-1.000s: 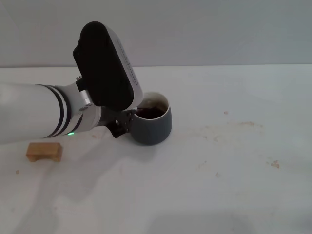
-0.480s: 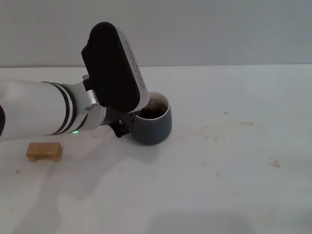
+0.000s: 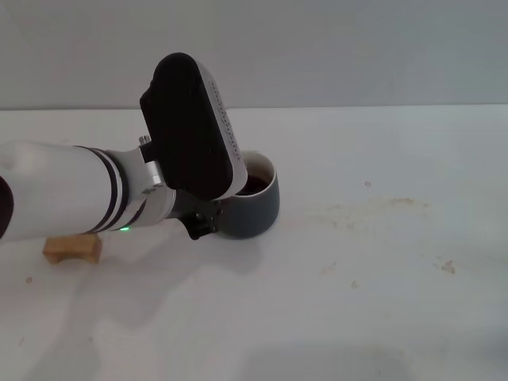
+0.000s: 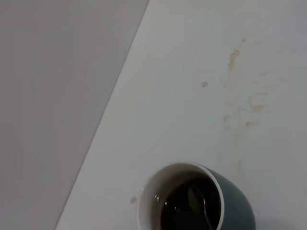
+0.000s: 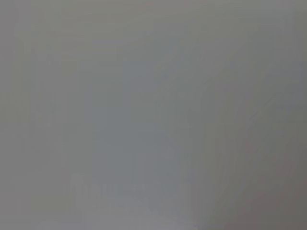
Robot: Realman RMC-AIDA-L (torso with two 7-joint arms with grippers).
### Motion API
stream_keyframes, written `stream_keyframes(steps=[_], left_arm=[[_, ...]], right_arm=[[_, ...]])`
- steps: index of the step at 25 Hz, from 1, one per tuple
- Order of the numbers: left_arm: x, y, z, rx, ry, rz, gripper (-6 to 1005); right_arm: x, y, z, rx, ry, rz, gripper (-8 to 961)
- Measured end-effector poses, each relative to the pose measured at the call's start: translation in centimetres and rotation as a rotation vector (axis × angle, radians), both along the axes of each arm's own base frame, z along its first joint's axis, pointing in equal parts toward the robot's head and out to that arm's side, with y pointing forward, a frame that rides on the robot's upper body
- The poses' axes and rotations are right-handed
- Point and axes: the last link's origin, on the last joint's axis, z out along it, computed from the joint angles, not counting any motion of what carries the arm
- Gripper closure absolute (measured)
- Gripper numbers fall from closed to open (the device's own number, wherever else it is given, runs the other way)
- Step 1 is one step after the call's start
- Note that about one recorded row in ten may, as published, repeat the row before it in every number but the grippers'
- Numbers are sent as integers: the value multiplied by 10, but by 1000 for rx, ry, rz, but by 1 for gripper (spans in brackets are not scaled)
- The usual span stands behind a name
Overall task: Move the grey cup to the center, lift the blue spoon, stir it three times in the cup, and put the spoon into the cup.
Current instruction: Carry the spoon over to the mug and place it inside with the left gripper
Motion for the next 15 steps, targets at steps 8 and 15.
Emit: stream_keyframes(steps=[8,15], left_arm=[[-4,1,4,6,12,16,859],[-8,10,12,33,20,18,859]], right_arm=[[-1,2,0,-2,1,3,955],[-1,2,-1,-3,4,2,955]])
